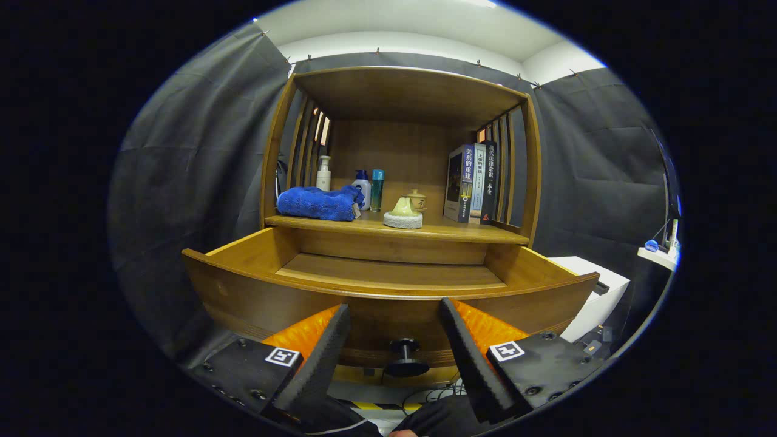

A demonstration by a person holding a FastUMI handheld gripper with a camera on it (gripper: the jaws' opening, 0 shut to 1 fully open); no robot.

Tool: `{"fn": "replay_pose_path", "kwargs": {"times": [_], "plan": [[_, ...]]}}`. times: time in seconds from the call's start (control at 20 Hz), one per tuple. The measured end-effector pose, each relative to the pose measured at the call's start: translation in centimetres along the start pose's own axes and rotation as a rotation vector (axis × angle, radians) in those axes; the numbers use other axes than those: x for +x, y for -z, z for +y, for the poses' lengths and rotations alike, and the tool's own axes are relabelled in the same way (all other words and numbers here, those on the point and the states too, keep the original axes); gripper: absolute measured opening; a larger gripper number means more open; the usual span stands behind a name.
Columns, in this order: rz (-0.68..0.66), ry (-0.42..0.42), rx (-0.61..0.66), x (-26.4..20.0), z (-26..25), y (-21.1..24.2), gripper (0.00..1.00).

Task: Pull open the drawer, take out the items inside it, and place them on the countertop above the cabinet.

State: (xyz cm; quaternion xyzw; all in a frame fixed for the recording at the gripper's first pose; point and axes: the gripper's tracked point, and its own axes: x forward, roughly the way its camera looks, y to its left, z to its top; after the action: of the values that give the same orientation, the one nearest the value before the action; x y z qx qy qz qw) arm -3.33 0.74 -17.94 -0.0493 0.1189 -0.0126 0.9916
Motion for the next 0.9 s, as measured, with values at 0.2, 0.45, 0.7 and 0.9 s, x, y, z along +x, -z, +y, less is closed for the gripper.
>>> {"fn": "replay_pose_path", "kwargs": {"times": [0.2, 0.45, 0.7, 0.9], "plan": [[0.003, -0.003, 0.018, 1.2, 0.0, -0.4, 0.98], [-0.003, -0.007, 0.040, 3.5, 0.1, -1.3, 0.98], [-0.008, -0.008, 0.061, 6.7, 0.1, -2.3, 0.98], [-0.019, -0.003, 0.047, 9.5, 0.3, -2.8, 0.98]]}}
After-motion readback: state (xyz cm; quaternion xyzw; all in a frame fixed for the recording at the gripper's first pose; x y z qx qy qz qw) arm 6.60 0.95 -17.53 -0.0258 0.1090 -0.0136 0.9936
